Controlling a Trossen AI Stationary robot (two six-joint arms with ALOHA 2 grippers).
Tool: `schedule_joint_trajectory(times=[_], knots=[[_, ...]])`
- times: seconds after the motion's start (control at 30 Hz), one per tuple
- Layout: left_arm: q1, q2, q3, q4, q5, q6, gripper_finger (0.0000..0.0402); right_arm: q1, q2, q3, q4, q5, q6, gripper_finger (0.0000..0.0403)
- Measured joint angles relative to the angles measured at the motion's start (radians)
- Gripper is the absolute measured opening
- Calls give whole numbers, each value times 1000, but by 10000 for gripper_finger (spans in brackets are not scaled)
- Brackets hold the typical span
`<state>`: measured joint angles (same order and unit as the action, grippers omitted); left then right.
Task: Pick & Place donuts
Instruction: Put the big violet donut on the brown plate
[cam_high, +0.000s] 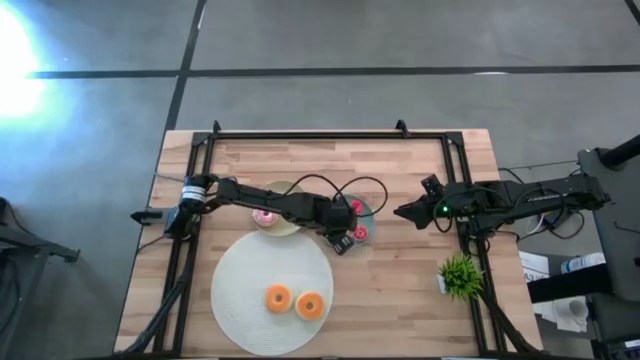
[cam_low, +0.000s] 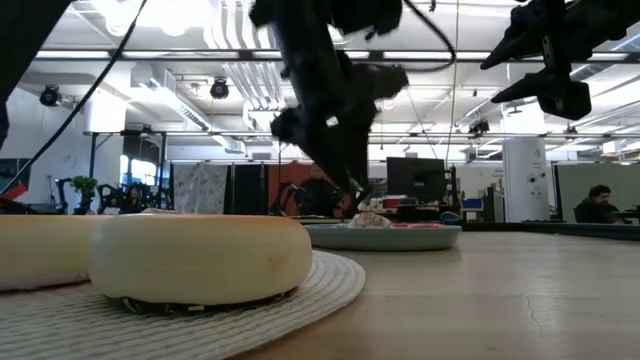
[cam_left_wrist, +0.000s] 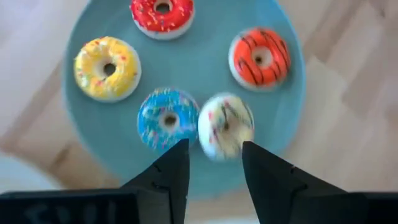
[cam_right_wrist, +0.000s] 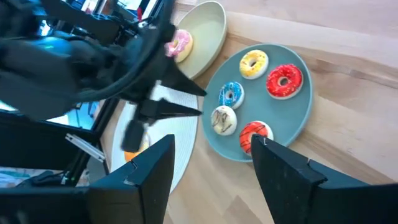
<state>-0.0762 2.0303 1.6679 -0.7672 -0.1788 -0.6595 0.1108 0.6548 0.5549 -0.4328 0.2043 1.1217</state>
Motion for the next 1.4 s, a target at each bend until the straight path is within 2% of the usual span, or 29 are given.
schedule_joint_trajectory(times=[0.13,0.2,0.33,0.43,0.6,0.7,0.8,0.9,1.0,1.4], knots=[[-54,-48,34,-150,-49,27,122,0,0,0,-1,0,0,203],[-89,-69,18,-181,-40,31,122,0,0,0,-4,-1,0,203],[-192,-90,-11,-156,89,105,122,-1,1,0,-6,-3,-3,203],[-279,-97,-22,-170,141,185,122,0,1,0,-7,-3,-8,203],[-421,-97,-33,-218,88,238,122,0,2,0,-13,-5,-22,203],[-502,-97,-35,-242,24,192,122,0,2,0,-14,-6,-22,203],[-569,-98,-45,-248,-15,54,122,0,2,0,-14,-7,-23,203],[-615,-98,-56,-253,-50,-95,122,0,2,0,-14,-5,-30,203],[-639,-92,-62,-247,-77,-142,122,0,2,0,-13,1,-34,203],[-643,-86,-174,-230,-20,-357,124,0,2,0,-13,5,-35,203]])
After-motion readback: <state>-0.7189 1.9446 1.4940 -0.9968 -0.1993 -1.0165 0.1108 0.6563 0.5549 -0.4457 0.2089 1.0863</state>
